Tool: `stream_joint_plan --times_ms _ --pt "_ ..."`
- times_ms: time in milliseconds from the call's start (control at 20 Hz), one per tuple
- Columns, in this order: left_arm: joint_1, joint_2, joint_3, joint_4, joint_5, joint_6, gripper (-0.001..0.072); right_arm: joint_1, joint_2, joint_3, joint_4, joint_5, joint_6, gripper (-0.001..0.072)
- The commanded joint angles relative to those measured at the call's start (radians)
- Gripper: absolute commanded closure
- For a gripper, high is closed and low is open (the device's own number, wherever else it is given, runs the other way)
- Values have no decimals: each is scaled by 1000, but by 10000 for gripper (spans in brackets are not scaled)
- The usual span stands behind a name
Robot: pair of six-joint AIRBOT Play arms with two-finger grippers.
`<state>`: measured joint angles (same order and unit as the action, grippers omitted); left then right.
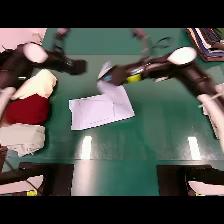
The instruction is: Fold the shirts.
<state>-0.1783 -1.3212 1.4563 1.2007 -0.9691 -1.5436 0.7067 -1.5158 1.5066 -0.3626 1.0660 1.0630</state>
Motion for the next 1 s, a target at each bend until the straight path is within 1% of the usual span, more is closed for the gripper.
stream_joint_plan --times_ms 0,100,150,200,350,400,450,600,650,700,750,850,950 --pt "131 162 1 112 -48 -1 675 204 -157 103 -6 -93 -89 192" --pt "171 205 1 113 -66 0 674 217 -216 200 -56 -9 -77 207" --pt "180 216 1 113 -79 0 675 199 -222 230 -121 33 -29 233" --pt "181 219 1 114 -98 1 675 169 -214 243 -205 65 16 289" --pt "181 218 -2 116 -145 9 675 47 -174 240 -446 166 119 289" --pt "181 218 -2 116 -147 9 674 -4 -155 217 -504 190 151 289" --pt "181 218 -2 116 -147 9 675 -59 -132 176 -529 195 167 289" --pt "181 218 -2 112 -146 8 674 -249 -61 -24 -529 189 185 287" --pt "181 218 -2 108 -145 8 675 -304 -51 -88 -528 177 186 259" --pt "180 218 -2 100 -141 8 674 -358 -49 -145 -523 161 186 123" --pt "178 218 -2 99 -137 8 675 -405 -57 -197 -509 144 186 39" --pt "178 218 -2 93 -133 8 675 -474 -103 -257 -419 140 185 39" --pt "178 218 -2 93 -124 8 674 -489 -167 -267 -353 151 181 39"
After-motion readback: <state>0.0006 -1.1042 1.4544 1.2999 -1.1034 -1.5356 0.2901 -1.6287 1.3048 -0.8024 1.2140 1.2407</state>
